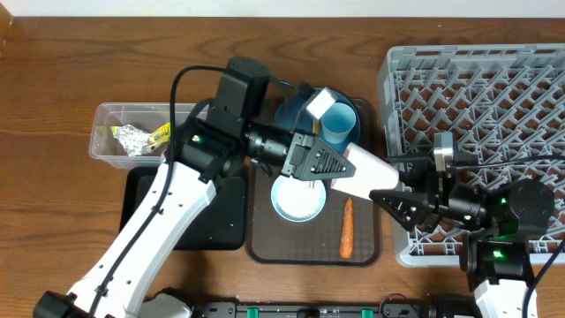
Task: Sort waste into correct bins and load items into the dishwasher rack
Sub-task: 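Grasp the pink cup with the right gripper and release the left, then carry the pink cup right and lower it into the rack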
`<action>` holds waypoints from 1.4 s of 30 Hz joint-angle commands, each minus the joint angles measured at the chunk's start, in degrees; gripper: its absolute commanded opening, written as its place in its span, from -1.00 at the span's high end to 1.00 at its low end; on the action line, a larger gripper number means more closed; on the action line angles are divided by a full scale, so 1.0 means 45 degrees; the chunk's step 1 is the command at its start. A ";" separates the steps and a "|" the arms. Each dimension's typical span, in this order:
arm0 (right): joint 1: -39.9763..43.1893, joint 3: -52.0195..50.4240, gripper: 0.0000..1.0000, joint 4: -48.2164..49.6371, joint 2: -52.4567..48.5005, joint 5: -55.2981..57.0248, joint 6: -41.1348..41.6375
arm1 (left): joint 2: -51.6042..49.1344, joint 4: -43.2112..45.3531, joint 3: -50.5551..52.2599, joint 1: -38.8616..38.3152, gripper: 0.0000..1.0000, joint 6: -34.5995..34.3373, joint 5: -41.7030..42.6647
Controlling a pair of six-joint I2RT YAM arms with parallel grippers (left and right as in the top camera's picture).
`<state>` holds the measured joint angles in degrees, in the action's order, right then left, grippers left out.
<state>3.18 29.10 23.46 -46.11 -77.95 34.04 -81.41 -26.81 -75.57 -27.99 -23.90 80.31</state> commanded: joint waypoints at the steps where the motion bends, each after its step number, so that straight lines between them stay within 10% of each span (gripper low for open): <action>1: -0.0141 0.0151 -0.24 0.0029 -0.0005 0.0126 -0.0097 | -0.0126 -0.0015 0.0078 -0.0024 0.87 0.0257 -0.0282; 11: -0.0141 0.0151 0.24 0.0024 -0.0005 0.0121 -0.0102 | -0.0126 -0.0015 0.0078 -0.0015 0.75 0.0257 -0.0923; 42: 0.2380 0.2244 0.63 -0.1292 -0.2769 0.0792 0.1336 | -0.0126 -0.0733 0.0078 0.2657 0.55 0.0282 -0.5751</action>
<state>12.34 34.89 18.83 -57.49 -74.61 37.41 -81.65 -29.54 -75.55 -16.27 -23.51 57.87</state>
